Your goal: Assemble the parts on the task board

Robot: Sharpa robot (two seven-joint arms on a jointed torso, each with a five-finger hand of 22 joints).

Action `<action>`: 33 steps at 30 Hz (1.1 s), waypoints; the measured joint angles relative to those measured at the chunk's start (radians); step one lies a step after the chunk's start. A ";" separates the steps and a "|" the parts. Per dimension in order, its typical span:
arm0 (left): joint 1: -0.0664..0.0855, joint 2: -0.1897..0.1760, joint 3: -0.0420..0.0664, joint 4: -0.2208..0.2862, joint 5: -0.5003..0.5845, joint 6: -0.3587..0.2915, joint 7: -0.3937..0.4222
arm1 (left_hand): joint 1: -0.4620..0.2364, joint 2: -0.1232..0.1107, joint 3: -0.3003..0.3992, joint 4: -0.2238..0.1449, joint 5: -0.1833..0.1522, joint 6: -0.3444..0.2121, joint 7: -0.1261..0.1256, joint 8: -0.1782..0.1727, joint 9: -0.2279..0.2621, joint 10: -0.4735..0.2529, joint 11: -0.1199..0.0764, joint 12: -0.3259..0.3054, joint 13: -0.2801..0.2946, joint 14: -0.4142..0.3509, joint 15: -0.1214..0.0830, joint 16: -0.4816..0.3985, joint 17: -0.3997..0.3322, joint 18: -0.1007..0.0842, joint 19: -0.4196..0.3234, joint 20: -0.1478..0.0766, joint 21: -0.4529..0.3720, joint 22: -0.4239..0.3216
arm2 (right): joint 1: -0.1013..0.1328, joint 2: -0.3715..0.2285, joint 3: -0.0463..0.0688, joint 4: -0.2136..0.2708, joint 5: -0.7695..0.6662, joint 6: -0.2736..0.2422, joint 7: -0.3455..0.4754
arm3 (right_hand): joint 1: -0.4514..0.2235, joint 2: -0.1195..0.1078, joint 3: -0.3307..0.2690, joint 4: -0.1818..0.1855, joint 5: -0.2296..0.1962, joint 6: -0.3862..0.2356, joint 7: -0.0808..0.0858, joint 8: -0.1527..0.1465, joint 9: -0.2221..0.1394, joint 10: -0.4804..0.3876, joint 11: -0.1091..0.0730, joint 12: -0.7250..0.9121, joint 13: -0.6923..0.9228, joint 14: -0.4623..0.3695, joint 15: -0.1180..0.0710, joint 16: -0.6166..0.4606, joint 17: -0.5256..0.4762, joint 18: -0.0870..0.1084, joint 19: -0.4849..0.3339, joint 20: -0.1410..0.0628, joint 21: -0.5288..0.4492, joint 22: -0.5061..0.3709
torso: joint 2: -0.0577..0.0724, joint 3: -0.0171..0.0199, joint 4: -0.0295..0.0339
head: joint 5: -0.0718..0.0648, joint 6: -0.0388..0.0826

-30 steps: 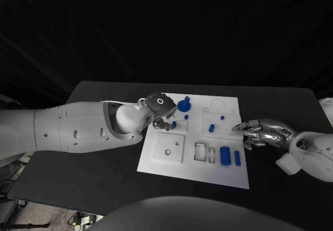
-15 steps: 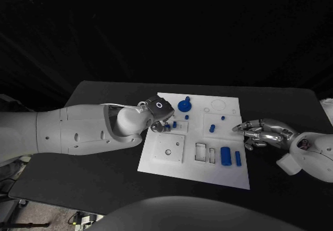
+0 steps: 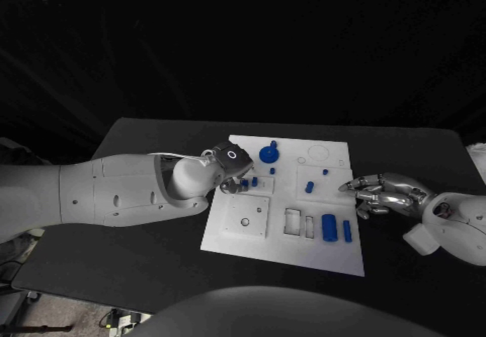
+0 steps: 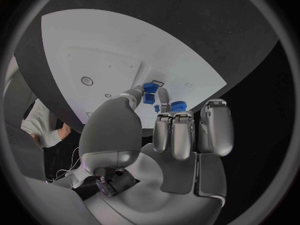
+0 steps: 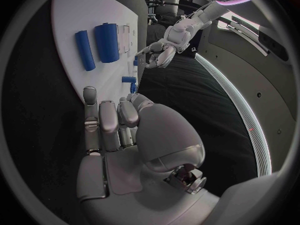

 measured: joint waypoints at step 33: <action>-0.004 0.007 0.000 -0.007 -0.042 0.029 0.016 | -0.021 -0.042 -0.013 0.001 -0.066 -0.041 0.009 -0.074 -0.028 0.000 0.000 -0.004 0.000 0.000 0.000 0.000 0.000 0.000 -0.004 0.004 -0.025 0.000 | -0.001 0.000 0.000 -0.001 0.000 0.002 -0.001 | 0.000 0.000 0.000 0.000 0.000 0.000 0.000 0.000 0.000 0.000 0.000 0.000 0.000 0.000 0.000 0.000 0.000 0.000 0.000 0.000 0.000 0.001 | 0.000 -0.0001 0.0006 | 0.001 0.000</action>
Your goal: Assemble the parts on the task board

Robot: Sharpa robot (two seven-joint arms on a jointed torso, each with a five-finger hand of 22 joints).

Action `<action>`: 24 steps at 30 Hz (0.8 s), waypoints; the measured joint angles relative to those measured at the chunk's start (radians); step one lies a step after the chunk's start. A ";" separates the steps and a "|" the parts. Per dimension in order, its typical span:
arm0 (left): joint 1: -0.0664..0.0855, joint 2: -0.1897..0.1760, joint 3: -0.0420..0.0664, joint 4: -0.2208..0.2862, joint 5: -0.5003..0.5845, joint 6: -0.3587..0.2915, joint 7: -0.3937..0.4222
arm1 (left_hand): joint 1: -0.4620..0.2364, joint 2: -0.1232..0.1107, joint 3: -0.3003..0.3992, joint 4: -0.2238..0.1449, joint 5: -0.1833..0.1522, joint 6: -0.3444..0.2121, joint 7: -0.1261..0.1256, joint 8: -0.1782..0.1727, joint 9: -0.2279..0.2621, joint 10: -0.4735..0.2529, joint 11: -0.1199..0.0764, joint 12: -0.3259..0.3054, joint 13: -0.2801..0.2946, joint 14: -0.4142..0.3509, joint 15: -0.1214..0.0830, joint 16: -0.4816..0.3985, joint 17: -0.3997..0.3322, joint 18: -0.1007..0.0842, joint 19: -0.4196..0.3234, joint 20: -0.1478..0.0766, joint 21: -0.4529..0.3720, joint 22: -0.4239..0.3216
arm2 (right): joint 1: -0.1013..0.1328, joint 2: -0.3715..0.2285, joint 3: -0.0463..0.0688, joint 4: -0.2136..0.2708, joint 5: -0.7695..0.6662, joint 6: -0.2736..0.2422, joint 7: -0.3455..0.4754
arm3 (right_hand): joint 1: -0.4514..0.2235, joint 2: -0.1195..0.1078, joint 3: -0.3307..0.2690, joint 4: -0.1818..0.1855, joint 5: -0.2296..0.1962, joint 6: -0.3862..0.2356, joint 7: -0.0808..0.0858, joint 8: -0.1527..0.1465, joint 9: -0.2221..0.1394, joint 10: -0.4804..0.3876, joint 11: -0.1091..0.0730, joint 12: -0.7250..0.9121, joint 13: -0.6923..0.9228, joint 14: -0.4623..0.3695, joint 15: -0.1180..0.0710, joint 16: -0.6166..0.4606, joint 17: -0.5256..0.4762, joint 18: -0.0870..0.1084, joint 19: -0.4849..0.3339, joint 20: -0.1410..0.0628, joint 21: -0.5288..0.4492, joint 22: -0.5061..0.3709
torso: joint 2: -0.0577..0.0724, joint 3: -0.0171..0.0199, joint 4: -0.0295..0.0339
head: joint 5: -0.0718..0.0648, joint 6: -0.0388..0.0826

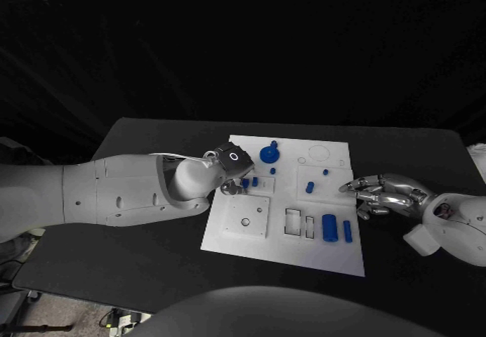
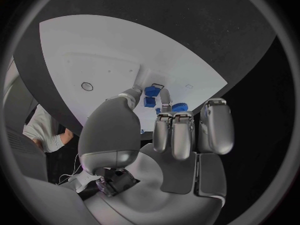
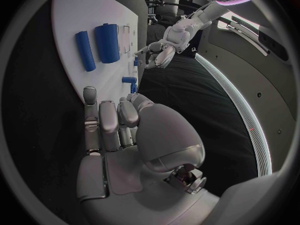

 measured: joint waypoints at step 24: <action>-0.005 0.016 0.000 -0.016 -0.024 0.014 0.007 | 0.000 0.000 0.000 0.000 0.000 -0.003 -0.003 -0.008 -0.002 0.000 0.000 -0.005 0.000 0.000 0.000 0.000 0.001 0.000 0.000 0.000 -0.004 0.001 | -0.007 0.003 0.000 -0.006 0.000 0.002 -0.001 | -0.003 -0.003 0.006 0.000 0.000 0.000 0.000 0.000 0.001 0.000 0.000 0.000 0.000 0.000 0.000 0.000 0.000 0.000 0.000 0.000 0.000 0.000 | 0.000 0.0000 -0.0005 | 0.000 0.000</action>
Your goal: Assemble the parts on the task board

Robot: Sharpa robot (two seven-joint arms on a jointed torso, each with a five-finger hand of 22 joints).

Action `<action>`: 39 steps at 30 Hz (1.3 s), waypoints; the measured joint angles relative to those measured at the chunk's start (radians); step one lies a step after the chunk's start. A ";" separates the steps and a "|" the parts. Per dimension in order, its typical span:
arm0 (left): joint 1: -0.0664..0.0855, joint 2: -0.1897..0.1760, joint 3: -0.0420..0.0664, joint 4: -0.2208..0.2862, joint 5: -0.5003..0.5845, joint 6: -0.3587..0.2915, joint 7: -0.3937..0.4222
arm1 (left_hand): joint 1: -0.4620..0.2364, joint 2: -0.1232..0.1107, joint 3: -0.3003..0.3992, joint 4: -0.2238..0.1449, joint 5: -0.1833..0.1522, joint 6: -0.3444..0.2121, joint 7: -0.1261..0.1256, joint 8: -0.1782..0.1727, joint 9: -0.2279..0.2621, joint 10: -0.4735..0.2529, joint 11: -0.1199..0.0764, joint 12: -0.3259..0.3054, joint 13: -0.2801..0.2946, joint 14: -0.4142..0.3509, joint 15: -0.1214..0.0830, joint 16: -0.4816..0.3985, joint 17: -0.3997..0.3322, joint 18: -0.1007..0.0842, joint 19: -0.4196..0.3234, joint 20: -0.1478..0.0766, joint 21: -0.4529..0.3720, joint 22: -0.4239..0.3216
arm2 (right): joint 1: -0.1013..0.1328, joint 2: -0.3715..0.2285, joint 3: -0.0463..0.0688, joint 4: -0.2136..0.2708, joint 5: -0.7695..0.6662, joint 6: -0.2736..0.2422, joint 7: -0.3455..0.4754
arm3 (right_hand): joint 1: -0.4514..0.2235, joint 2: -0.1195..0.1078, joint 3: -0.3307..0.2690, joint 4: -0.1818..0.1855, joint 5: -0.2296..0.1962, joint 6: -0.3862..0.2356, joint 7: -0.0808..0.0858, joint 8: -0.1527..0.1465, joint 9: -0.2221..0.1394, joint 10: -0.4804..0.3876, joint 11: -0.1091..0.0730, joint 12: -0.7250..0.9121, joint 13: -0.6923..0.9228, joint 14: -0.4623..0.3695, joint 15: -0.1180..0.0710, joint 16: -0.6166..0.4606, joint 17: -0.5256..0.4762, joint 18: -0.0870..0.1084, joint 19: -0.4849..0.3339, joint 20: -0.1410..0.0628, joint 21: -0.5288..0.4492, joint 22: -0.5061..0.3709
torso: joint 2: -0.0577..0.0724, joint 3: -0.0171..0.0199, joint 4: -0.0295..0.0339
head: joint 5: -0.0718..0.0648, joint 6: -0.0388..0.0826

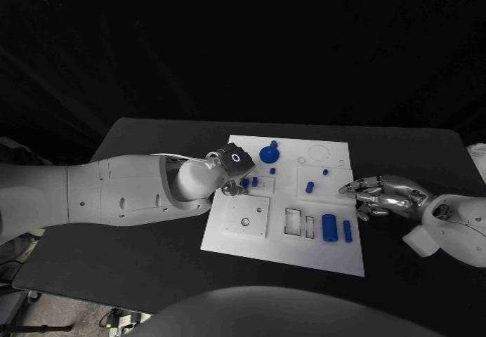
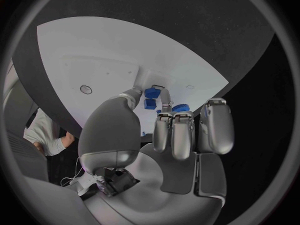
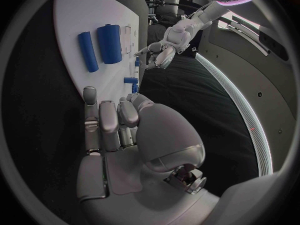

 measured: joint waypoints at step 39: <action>-0.009 0.005 0.003 -0.011 -0.046 -0.001 0.061 | 0.063 0.032 0.058 -0.002 0.072 0.016 -0.016 -0.033 -0.005 0.000 0.000 0.000 0.000 0.000 0.000 0.000 0.000 0.000 -0.003 0.015 0.000 0.000 | -0.002 0.003 0.000 -0.003 0.000 0.003 -0.005 | -0.001 -0.001 0.004 -0.001 0.000 0.000 0.000 0.000 0.000 0.000 0.000 0.000 -0.001 0.000 0.000 0.000 -0.001 0.000 0.000 0.000 0.000 0.000 | -0.001 0.0001 0.0006 | 0.005 0.000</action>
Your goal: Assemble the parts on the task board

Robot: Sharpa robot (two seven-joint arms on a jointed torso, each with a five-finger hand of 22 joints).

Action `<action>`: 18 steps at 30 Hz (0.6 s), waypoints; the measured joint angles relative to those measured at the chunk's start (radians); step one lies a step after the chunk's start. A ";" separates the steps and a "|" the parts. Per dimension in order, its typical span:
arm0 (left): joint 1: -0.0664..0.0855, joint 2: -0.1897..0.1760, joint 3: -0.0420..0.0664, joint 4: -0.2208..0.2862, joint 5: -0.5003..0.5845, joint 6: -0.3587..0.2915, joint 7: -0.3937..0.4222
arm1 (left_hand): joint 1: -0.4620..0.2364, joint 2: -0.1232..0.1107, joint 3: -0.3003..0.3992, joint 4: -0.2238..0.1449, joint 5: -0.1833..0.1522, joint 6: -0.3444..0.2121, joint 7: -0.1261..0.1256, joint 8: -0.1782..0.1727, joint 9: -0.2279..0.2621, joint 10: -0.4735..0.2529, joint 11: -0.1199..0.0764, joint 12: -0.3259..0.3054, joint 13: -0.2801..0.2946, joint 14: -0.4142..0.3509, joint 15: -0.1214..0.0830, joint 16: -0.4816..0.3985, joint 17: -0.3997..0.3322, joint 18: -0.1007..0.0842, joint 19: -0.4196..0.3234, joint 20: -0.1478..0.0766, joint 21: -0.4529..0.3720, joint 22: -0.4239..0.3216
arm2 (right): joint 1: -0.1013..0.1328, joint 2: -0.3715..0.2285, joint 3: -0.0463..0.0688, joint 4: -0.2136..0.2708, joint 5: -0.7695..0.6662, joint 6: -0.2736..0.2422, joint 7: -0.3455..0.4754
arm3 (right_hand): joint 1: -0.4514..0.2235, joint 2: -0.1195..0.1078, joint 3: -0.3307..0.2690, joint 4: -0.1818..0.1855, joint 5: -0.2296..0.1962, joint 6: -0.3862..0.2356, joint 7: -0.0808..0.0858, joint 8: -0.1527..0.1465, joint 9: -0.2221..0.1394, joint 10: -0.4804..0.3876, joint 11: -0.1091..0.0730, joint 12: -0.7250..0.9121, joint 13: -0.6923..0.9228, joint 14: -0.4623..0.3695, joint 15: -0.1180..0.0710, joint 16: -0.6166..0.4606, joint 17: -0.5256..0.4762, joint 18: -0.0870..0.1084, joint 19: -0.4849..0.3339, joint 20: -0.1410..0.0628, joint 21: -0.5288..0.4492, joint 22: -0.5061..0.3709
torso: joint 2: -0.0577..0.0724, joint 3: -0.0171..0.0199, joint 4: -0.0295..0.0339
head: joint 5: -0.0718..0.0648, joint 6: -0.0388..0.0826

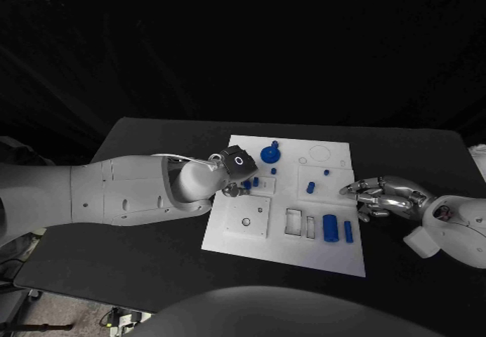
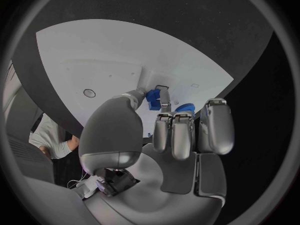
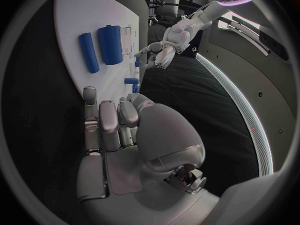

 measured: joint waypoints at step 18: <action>0.002 -0.003 0.003 -0.002 -0.007 0.018 0.042 | 0.003 0.007 0.147 -0.001 0.009 -0.015 -0.004 -0.073 -0.006 0.000 0.000 -0.018 0.000 0.000 0.000 0.000 0.000 0.000 -0.018 0.021 -0.036 0.000 | -0.001 0.000 0.000 0.000 0.000 0.003 -0.005 | 0.000 0.000 0.003 0.000 0.000 0.000 0.000 0.000 0.000 0.000 0.000 0.000 -0.002 0.000 0.000 0.000 0.000 0.000 -0.004 0.004 0.000 0.000 | 0.000 0.0001 -0.0001 | -0.001 0.000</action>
